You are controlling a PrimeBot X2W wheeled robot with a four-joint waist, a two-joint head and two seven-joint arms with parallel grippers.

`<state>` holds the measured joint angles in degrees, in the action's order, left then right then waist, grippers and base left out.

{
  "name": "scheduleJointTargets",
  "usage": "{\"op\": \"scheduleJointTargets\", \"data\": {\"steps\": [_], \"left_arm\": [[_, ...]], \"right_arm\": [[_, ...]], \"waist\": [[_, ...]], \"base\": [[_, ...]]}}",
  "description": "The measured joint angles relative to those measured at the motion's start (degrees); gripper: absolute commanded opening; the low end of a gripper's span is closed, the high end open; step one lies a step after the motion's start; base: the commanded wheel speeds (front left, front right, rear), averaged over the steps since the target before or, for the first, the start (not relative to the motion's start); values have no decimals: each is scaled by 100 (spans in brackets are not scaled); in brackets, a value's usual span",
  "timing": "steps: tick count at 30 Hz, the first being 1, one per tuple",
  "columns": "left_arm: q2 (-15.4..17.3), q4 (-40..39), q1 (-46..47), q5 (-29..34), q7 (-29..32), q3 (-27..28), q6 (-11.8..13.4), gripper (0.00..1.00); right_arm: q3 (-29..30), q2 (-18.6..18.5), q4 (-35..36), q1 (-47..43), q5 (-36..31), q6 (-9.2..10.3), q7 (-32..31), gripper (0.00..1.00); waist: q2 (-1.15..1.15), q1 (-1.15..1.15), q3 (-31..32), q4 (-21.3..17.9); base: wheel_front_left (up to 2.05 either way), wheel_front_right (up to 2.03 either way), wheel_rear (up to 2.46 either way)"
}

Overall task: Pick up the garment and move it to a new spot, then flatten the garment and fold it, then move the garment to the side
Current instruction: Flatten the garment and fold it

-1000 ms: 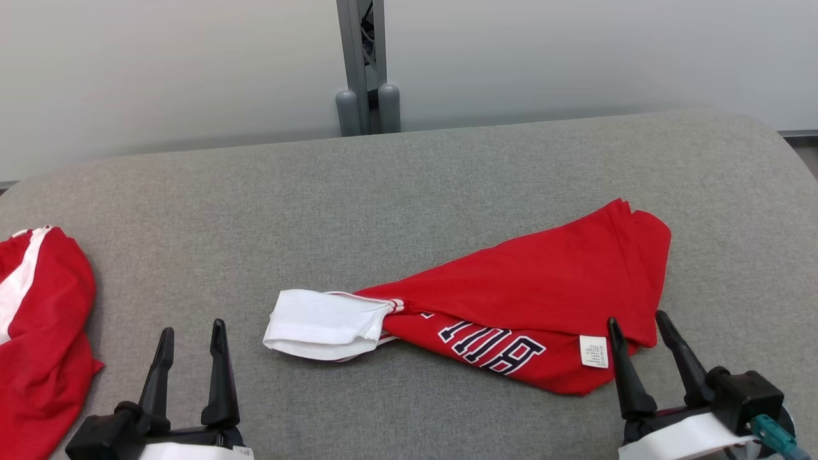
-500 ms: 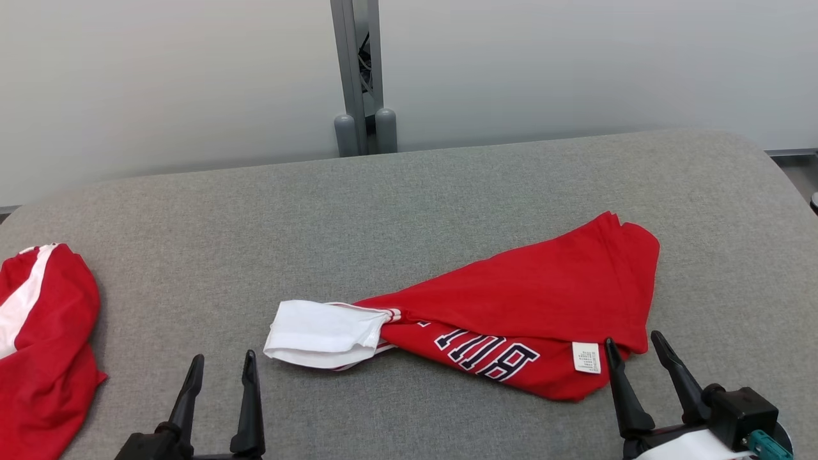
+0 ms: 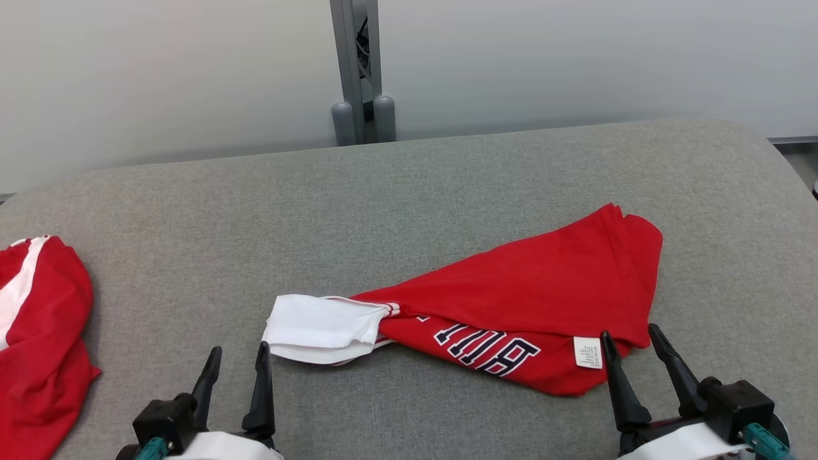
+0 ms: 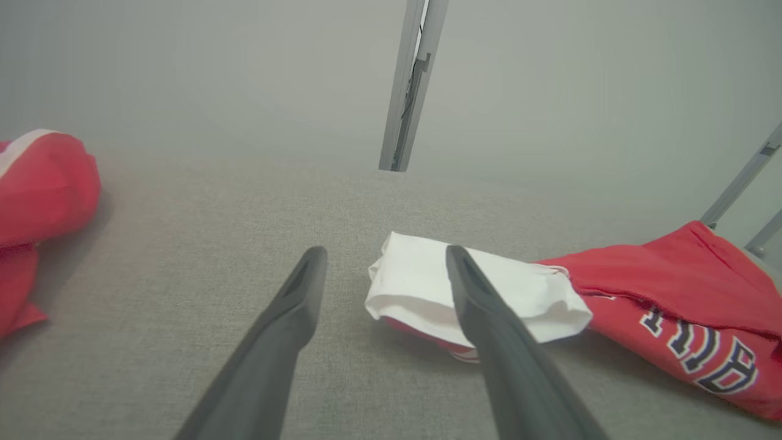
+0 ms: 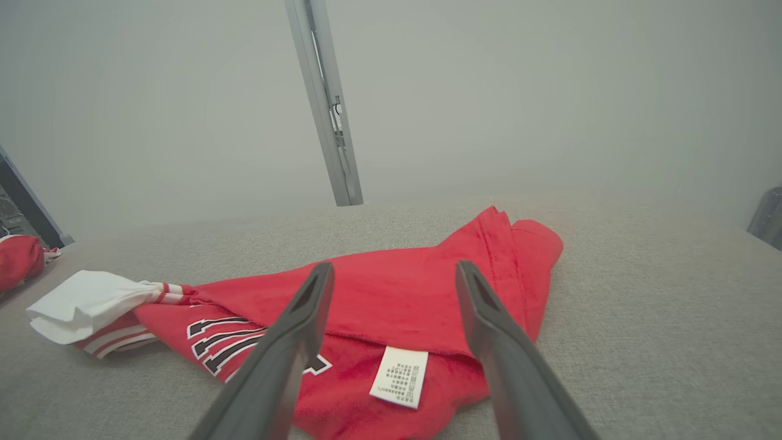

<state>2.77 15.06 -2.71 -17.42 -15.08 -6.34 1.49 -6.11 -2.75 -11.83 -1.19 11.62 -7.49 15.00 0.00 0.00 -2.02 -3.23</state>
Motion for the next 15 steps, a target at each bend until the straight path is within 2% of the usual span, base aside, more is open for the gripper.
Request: {"op": "scheduleJointTargets", "data": {"steps": [9, 15], "left_arm": [[2, 1470, 968, -769, 0, -100, -197, 100], [-1, 2052, 1376, -812, 0, -132, -287, 100]], "right_arm": [[-56, 1, -11, 134, -69, 0, -1, 100], [-64, 0, -15, 193, -91, 0, -1, 100]], "waist": [[0, 0, -195, -105], [0, 0, -329, -175]], "base": [[0, 0, 0], [0, 0, 0]]}}
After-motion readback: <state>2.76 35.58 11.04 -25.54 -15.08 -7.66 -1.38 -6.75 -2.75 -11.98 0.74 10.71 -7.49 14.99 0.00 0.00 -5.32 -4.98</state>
